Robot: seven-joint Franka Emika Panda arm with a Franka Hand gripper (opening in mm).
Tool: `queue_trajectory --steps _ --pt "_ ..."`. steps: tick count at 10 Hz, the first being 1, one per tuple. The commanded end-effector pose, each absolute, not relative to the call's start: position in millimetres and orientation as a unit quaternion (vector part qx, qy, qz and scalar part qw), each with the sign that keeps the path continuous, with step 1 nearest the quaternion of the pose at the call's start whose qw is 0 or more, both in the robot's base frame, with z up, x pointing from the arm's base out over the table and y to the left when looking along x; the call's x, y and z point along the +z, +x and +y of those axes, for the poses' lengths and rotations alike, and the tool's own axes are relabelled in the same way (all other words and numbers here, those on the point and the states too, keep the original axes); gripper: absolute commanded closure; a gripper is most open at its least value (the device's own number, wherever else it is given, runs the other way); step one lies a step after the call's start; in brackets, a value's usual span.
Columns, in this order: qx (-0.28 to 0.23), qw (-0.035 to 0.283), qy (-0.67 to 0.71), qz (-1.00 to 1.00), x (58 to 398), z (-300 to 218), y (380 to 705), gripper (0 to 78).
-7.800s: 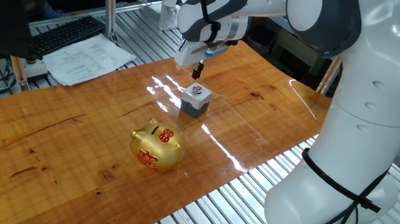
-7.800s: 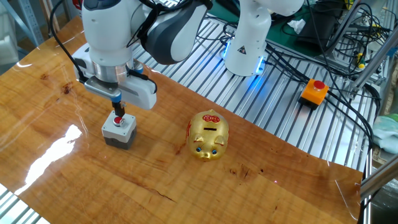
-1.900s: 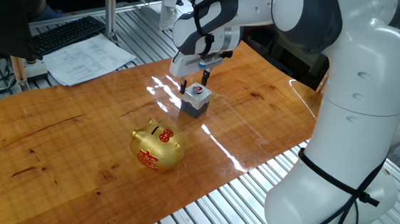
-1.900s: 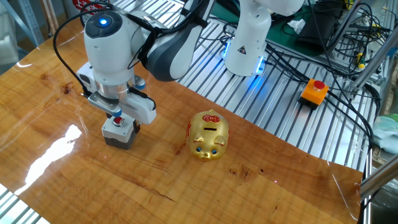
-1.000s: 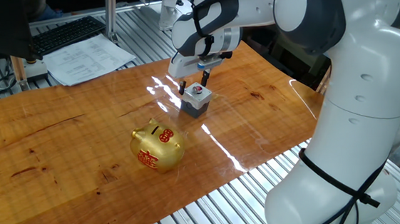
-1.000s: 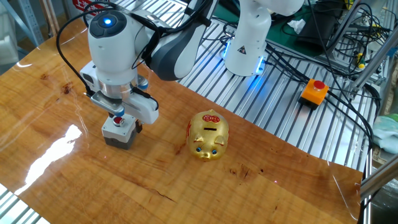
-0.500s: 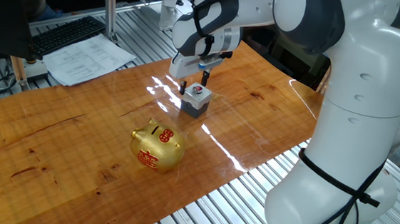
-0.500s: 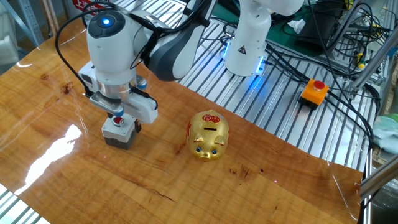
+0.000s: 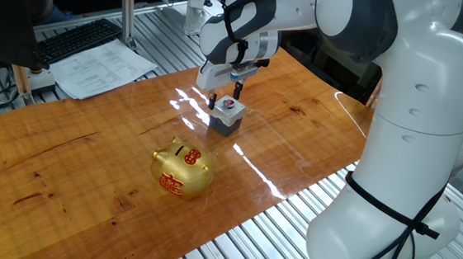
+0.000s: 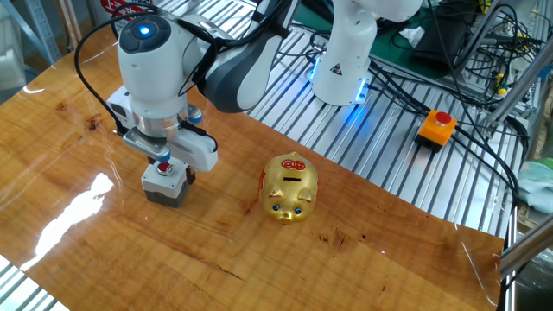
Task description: Drop coins into a piggy bank
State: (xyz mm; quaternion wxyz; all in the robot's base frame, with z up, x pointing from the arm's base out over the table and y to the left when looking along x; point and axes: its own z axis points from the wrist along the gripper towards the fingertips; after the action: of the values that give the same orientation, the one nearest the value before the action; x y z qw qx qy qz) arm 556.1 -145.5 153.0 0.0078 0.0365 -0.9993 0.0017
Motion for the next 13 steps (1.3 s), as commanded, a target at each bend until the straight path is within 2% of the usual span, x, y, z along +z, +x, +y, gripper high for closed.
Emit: queue_trajectory --steps 1,13 --pt "0.002 0.010 0.036 -0.999 154.2 -146.1 556.4 0.1" --pt "0.006 0.010 0.046 -0.999 153.8 -146.2 555.7 0.1"
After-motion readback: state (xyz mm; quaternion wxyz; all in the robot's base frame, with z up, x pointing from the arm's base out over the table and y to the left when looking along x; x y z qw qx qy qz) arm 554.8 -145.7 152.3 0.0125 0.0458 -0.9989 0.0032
